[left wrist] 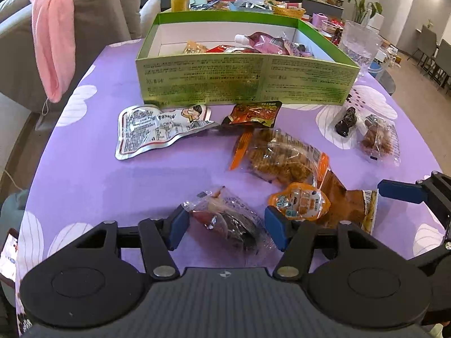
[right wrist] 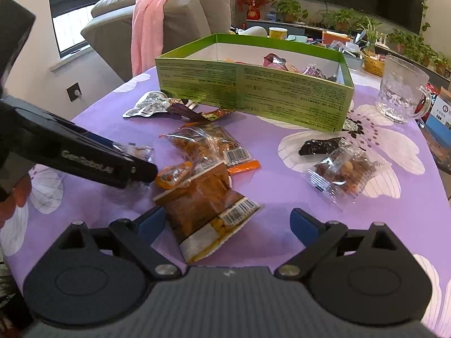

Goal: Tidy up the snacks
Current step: 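Grasp the clear cookie packet with the left tool while the right tool grasps the brown barcode packet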

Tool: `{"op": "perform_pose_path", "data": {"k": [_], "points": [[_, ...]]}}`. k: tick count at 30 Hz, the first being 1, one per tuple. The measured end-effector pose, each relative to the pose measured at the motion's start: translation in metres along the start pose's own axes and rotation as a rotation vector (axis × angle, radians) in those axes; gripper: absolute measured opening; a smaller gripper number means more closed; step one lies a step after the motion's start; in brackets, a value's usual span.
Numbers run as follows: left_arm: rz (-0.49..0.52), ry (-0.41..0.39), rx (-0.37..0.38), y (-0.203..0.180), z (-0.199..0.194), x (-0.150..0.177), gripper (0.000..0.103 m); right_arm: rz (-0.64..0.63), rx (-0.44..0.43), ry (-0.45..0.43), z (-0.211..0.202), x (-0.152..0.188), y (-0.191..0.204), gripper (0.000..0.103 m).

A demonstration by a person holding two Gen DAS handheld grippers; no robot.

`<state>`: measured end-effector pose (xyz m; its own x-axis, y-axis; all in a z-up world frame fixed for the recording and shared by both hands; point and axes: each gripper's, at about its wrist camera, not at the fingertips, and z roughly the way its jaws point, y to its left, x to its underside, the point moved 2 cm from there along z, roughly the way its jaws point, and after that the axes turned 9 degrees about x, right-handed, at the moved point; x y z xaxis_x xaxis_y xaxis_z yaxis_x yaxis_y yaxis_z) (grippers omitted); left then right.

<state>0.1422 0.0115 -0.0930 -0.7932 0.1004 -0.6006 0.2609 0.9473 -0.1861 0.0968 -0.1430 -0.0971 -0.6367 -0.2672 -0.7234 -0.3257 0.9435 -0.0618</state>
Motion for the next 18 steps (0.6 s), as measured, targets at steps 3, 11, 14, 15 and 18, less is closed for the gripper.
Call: {"op": "perform_pose_path", "data": {"k": [3, 11, 14, 15, 18], "points": [[0.000, -0.012, 0.047, 0.003, -0.004, 0.001, 0.028, -0.002, -0.006, -0.013, 0.000, -0.002, 0.005, 0.061], [0.033, -0.018, 0.043, 0.005, -0.014, 0.005, 0.025, -0.041, 0.018, -0.006, 0.006, -0.001, 0.018, 0.061], [0.016, 0.011, 0.015, 0.009, -0.013, 0.008, 0.034, -0.031, 0.031, -0.004, 0.006, -0.002, 0.016, 0.061], [0.015, 0.013, 0.002, 0.010, -0.014, 0.009, 0.035, -0.031, 0.039, -0.005, 0.007, -0.002, 0.016, 0.061], [0.007, 0.023, -0.037, 0.012, -0.018, 0.011, 0.042, -0.026, 0.062, -0.006, 0.007, -0.003, 0.011, 0.061]]}}
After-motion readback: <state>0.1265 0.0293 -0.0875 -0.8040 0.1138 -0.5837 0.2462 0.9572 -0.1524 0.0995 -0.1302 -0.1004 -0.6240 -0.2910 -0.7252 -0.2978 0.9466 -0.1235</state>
